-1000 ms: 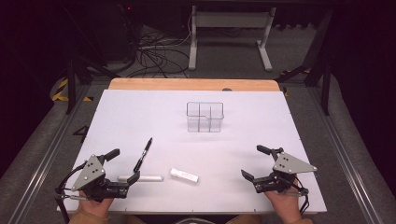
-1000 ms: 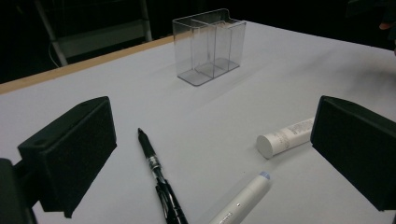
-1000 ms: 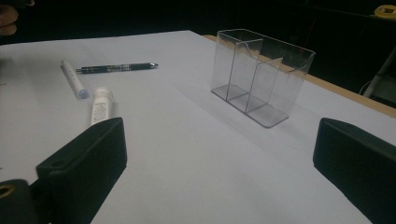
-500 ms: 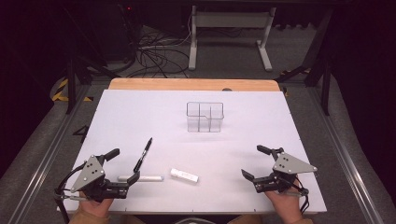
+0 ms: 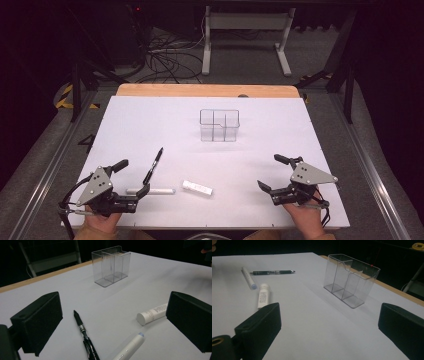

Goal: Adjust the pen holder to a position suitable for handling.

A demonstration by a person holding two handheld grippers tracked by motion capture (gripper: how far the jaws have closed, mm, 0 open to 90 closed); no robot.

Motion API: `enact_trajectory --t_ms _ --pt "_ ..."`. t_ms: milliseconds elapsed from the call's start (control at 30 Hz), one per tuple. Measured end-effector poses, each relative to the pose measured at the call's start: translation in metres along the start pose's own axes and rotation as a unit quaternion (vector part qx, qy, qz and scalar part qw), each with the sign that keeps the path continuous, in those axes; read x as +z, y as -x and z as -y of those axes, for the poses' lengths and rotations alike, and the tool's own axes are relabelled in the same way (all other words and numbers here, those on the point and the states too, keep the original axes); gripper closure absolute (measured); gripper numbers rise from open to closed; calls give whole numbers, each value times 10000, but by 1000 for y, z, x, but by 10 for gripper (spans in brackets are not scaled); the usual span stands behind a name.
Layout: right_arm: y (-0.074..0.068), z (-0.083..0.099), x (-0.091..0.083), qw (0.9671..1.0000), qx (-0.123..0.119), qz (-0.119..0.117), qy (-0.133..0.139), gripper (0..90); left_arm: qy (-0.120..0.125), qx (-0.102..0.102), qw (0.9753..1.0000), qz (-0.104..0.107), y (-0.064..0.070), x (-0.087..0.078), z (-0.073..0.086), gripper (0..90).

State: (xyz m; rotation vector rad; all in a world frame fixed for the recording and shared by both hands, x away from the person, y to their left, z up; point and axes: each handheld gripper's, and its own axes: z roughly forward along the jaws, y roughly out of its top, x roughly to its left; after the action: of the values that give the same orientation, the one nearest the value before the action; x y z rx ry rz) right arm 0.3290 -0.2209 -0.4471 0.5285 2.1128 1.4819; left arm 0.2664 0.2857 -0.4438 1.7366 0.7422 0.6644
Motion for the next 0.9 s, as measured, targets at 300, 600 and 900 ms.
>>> enact_trajectory --t_ms 300,600,900 --pt "2 -10 8 9999 -56 -63 -144 49 -10 -3 10000 -12 -1 -1 0 13" --pt "8 -24 19 9998 -14 -156 -155 49 -31 0 10000 9 -1 -1 0 13" --pt "10 -35 31 9994 -76 -237 -222 49 -37 3 10000 7 -2 -1 0 13"
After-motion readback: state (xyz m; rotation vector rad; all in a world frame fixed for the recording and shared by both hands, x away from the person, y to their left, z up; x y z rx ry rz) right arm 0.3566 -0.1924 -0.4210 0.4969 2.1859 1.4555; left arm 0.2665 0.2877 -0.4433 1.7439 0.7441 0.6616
